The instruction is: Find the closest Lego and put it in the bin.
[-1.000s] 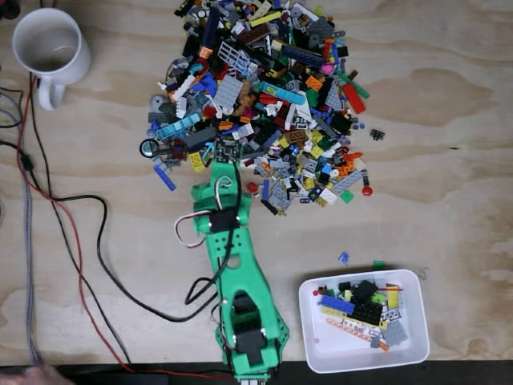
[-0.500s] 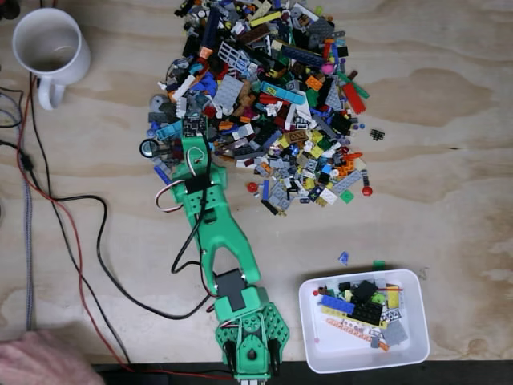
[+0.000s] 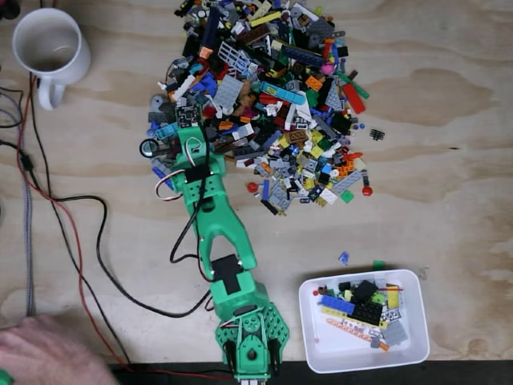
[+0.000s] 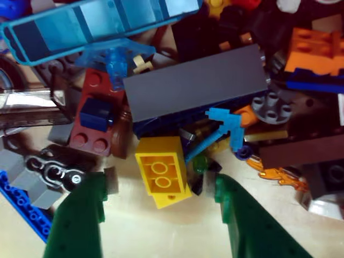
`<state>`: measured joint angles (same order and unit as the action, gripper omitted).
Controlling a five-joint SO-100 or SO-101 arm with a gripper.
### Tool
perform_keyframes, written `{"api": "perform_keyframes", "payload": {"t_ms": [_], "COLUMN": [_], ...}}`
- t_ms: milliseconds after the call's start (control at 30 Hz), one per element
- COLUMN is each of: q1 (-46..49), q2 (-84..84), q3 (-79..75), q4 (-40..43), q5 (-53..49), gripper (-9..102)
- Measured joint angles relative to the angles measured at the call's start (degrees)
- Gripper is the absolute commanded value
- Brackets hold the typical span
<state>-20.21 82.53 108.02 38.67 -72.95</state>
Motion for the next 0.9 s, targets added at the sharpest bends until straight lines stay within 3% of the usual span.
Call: {"api": "perform_keyframes", "payload": {"t_ms": [600, 800, 900], "q1": [0.0, 0.6, 3.3], "q2": [-1.3, 1.5, 7.9], "q3": [0.0, 0.1, -0.4], "q4": [-2.7, 2.2, 8.7], "q5": [-3.3, -1.6, -1.1], "gripper": [4, 5, 5]}}
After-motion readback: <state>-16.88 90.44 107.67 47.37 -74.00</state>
